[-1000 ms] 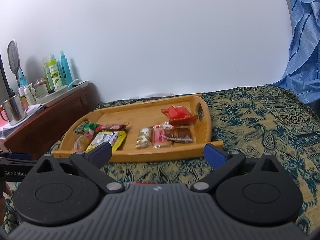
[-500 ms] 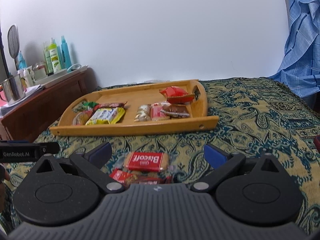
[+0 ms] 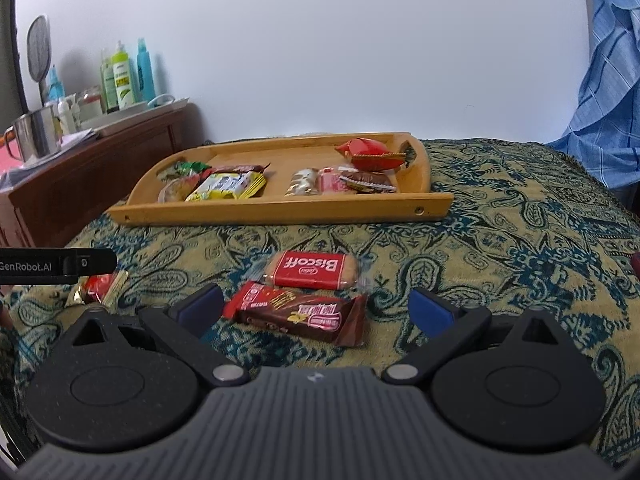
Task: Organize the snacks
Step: 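Withdraw both open tools back over the remaining snacks on the bedspread, then grasp the gold-red candy pack with the left tool while the right tool grasps the red-brown wafer pack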
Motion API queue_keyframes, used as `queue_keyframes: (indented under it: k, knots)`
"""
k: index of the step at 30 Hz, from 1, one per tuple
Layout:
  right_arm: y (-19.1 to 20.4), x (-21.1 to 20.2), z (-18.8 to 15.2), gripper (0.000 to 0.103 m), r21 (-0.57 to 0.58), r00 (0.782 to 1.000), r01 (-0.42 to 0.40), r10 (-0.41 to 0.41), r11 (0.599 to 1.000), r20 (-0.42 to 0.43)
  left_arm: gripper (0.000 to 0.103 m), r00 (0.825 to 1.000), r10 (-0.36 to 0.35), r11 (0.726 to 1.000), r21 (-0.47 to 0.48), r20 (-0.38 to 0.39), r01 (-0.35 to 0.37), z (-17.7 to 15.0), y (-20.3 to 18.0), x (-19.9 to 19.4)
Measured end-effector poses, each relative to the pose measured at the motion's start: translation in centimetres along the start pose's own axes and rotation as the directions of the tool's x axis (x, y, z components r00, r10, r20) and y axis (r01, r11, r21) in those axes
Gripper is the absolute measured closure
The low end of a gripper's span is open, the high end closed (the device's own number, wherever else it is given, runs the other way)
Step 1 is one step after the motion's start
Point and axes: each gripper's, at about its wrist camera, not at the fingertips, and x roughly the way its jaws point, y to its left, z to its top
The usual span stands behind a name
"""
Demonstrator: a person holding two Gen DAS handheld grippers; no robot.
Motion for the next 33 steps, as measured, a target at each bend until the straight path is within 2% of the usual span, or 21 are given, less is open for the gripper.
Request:
queue_keyframes:
  k: [4, 9, 16, 24, 33]
  knots:
    - [0.6, 0.3, -0.2, 0.0, -0.031, 1.0, 0.012, -0.012, 0.999, 0.0, 0.001, 1.0, 0.019, 1.0, -0.003, 0.003, -0.019, -0.2, 0.5, 0.1]
    - [1.2, 0.7, -0.3, 0.0, -0.046, 1.0, 0.0, 0.0, 0.999, -0.001, 0.001, 1.0, 0.004, 1.0, -0.028, -0.024, -0.004, -0.7, 1.2, 0.4]
    - [2.2, 1.2, -0.7, 0.0, -0.086, 1.0, 0.011, -0.01, 0.996, 0.008, 0.001, 0.999, -0.014, 1.0, -0.008, -0.039, 0.014, -1.1, 0.5, 1.2]
    - [3.1, 1.2, -1.1, 0.005, -0.119, 0.999, 0.012, -0.007, 0.993, 0.039, 0.001, 0.998, -0.018, 1.0, 0.005, -0.055, 0.018, -1.4, -0.3, 2.2]
    - [3.5, 1.6, -1.2, 0.005, -0.106, 0.998, 0.03, -0.024, 0.994, 0.057, 0.004, 0.998, -0.031, 0.999, 0.013, -0.058, 0.032, -1.7, -0.8, 2.5]
